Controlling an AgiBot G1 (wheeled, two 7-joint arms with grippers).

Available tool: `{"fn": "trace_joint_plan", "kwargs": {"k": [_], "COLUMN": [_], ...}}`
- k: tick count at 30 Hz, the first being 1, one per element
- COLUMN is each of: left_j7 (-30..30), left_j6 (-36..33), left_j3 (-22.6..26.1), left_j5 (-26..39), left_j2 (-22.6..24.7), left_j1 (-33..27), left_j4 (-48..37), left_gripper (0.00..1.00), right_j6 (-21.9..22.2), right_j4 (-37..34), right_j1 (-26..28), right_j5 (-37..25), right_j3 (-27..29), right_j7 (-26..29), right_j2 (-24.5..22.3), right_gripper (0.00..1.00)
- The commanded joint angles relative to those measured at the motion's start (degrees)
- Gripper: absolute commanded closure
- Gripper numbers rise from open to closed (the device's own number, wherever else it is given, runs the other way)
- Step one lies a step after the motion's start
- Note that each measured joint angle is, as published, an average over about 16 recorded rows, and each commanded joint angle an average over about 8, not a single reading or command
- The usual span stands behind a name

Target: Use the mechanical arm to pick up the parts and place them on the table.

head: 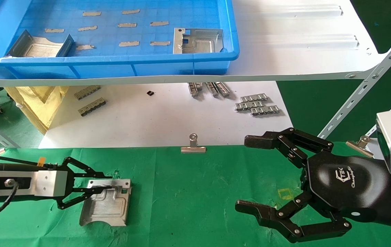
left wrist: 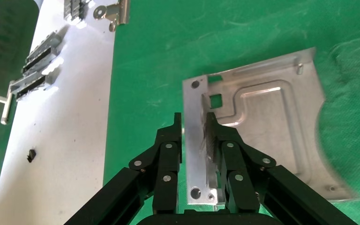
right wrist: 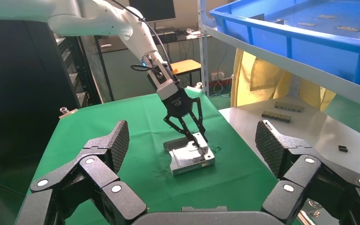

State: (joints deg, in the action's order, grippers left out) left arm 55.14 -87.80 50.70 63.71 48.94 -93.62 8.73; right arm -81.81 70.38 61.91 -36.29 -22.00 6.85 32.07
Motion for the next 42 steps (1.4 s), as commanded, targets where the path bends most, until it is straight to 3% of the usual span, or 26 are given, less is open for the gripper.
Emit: {"fn": "trace_joint_plan", "kwargs": {"k": [1,8,20,32,42], "left_j7": [0.86,-1.59,-17.88,-18.28,-25.40], "left_j6": [0.29,-1.96,-4.32,-4.20,-3.27], "left_j3": [0.15,-1.87,-6.33,-6.78,-10.96], "left_j5": [0.29,-2.91,-12.49,-12.66,-14.08], "left_j2": [0.46,0.29,-1.48,-1.72,-3.55], "left_j1": [-0.57,-0.84,7.60,7.95,11.60], "left_j4": [-1.36,-4.79,-1.67,-0.45,9.31], "left_gripper": [0.00,0.00,0.00,0.00,0.00], "right_j6": [0.00,0.00,0.01,0.02,0.02], "right_j4": [0.00,0.00,-0.01,-0.01,-0.01], "right_j1": [0.00,0.00,-0.01,-0.01,-0.02], "right_j5": [0.00,0.00,0.01,0.01,0.01], "right_j3": [0.00,0.00,0.00,0.01,0.01], "right_j7": [0.00,0.00,0.00,0.00,0.00], "right_j2": [0.00,0.00,0.00,-0.01,-0.01], "right_gripper": [0.00,0.00,0.00,0.00,0.00]}}
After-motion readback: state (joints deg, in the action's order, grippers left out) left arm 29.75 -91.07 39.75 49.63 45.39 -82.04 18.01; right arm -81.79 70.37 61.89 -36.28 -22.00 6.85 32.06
